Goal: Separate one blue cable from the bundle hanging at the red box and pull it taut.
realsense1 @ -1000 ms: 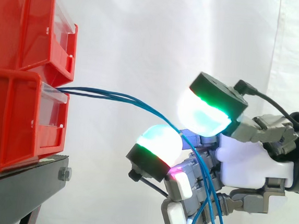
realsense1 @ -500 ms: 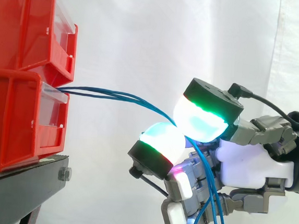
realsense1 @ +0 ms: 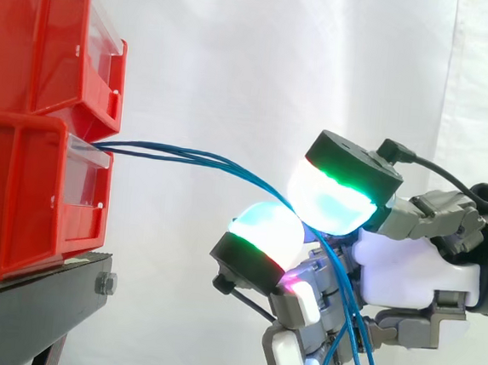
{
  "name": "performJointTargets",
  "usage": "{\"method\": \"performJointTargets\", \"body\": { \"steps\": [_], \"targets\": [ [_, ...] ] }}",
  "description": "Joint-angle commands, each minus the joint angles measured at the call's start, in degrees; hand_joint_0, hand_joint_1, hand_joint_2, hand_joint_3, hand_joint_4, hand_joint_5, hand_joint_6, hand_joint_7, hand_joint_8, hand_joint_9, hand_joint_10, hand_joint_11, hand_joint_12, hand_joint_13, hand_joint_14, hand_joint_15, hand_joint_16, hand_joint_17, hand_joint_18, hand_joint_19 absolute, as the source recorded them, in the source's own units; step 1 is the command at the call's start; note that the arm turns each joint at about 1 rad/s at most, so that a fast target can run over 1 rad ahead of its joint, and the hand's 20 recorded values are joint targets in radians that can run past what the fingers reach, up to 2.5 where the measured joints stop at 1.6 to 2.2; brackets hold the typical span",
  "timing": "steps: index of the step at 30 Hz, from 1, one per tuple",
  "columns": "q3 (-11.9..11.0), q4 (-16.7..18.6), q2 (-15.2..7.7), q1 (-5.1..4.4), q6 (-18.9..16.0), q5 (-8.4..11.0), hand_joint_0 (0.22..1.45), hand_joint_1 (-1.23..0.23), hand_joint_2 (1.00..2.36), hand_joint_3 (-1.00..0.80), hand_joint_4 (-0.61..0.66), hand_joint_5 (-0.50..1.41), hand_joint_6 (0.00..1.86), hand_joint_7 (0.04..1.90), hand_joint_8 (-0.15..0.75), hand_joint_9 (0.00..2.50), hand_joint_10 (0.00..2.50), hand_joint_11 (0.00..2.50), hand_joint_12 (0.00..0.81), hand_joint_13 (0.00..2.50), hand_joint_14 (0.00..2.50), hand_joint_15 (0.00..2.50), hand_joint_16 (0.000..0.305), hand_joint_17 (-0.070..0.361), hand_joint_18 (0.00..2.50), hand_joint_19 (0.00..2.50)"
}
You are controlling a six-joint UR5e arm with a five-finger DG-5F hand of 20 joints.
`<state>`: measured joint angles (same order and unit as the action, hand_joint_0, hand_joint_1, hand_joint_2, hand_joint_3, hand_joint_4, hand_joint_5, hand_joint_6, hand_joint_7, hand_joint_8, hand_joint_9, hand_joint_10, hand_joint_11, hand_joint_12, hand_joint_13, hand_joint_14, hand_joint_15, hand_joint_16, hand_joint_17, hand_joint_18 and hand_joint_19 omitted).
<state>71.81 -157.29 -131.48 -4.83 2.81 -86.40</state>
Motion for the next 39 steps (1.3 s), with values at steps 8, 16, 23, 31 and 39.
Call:
{"method": "performJointTargets", "body": {
  "steps": [8, 16, 23, 31, 39],
  "targets": [
    [0.0, -0.12, 0.0, 0.0, 0.0, 0.1, 0.65, -0.49, 1.0, -0.5, 0.13, -0.2, 0.89, 1.04, 0.32, 0.95, 0.02, 0.72, 0.343, 0.95, 0.02, 0.44, 0.038, 0.087, 0.94, 0.43],
    [0.0, -0.12, 0.0, 0.0, 0.0, 0.01, 0.65, -0.75, 1.01, -0.2, 0.1, -0.22, 0.92, 1.09, 0.335, 0.89, 0.01, 0.72, 0.365, 0.9, 0.01, 0.43, 0.043, 0.097, 0.95, 0.43],
    [0.0, -0.21, 0.0, -0.09, 0.0, 0.53, 0.72, -0.86, 1.02, -0.2, 0.1, -0.22, 0.92, 1.11, 0.325, 0.87, 0.02, 0.72, 0.357, 0.9, 0.02, 0.44, 0.042, 0.093, 0.94, 0.41],
    [0.0, -0.38, 0.0, -0.09, 0.0, 0.53, 0.81, -0.88, 1.01, -0.37, 0.11, -0.22, 0.93, 1.08, 0.316, 0.89, 0.02, 0.73, 0.35, 0.9, 0.02, 0.44, 0.04, 0.089, 0.91, 0.39],
    [0.0, -0.38, 0.0, -0.09, 0.0, 0.53, 0.84, -0.89, 1.0, -0.46, 0.1, -0.21, 0.93, 1.06, 0.317, 0.91, 0.02, 0.73, 0.345, 0.91, 0.02, 0.43, 0.038, 0.086, 0.91, 0.4]
  ]
}}
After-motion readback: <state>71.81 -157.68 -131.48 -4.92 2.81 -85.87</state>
